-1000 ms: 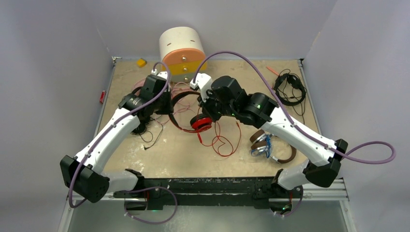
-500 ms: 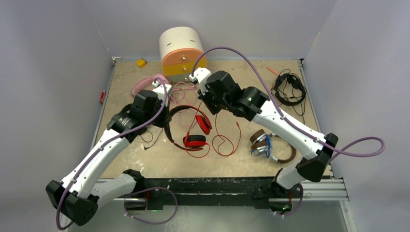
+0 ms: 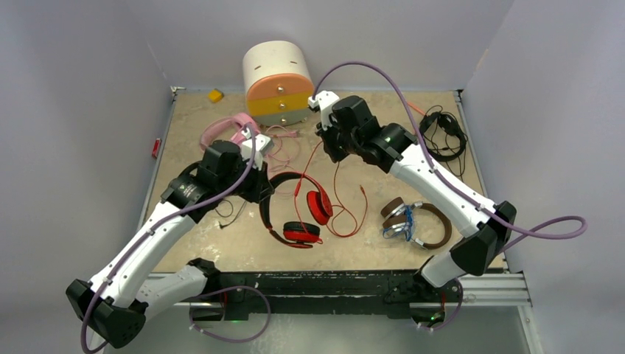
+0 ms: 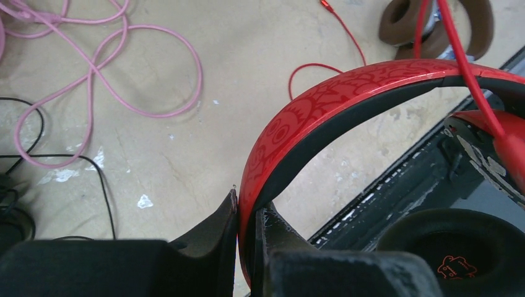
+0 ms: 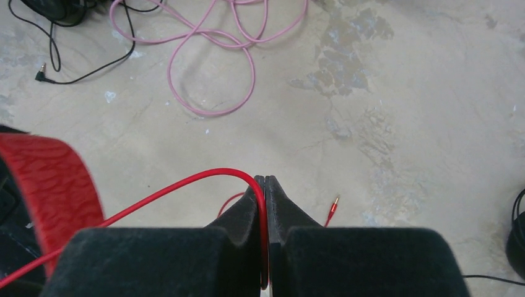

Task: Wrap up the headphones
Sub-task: Wrap the headphones cable around the headphones.

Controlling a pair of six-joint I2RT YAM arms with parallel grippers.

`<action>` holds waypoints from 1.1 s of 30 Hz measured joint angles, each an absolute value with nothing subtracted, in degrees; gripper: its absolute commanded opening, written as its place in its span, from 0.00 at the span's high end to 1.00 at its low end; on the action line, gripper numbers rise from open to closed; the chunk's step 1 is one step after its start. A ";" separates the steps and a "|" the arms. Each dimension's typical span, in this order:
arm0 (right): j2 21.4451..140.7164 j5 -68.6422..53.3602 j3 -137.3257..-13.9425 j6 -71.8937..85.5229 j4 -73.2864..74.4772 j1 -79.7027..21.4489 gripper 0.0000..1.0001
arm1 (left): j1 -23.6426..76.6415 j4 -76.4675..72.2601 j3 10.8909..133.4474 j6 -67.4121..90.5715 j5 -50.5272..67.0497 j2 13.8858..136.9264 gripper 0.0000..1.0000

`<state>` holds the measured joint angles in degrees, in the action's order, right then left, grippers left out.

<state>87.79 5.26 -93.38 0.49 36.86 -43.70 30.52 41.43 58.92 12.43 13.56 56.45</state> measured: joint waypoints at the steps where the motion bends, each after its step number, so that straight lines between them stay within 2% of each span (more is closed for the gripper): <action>1: 87.79 4.95 -92.86 0.84 36.71 -43.29 0.98 | 30.52 41.43 58.92 12.60 14.22 56.16 1.00; 18: 85.12 -1.21 -74.96 7.88 25.71 -36.27 1.00 | 30.52 39.48 62.06 24.29 27.66 56.03 1.00; 26: 82.19 -0.45 -75.70 8.82 24.21 -35.86 1.00 | 30.52 39.46 62.37 25.52 30.26 59.27 1.00; 33: 83.59 2.33 -85.45 8.16 25.61 -36.42 1.00 | 30.74 39.57 62.35 25.34 26.85 64.20 1.00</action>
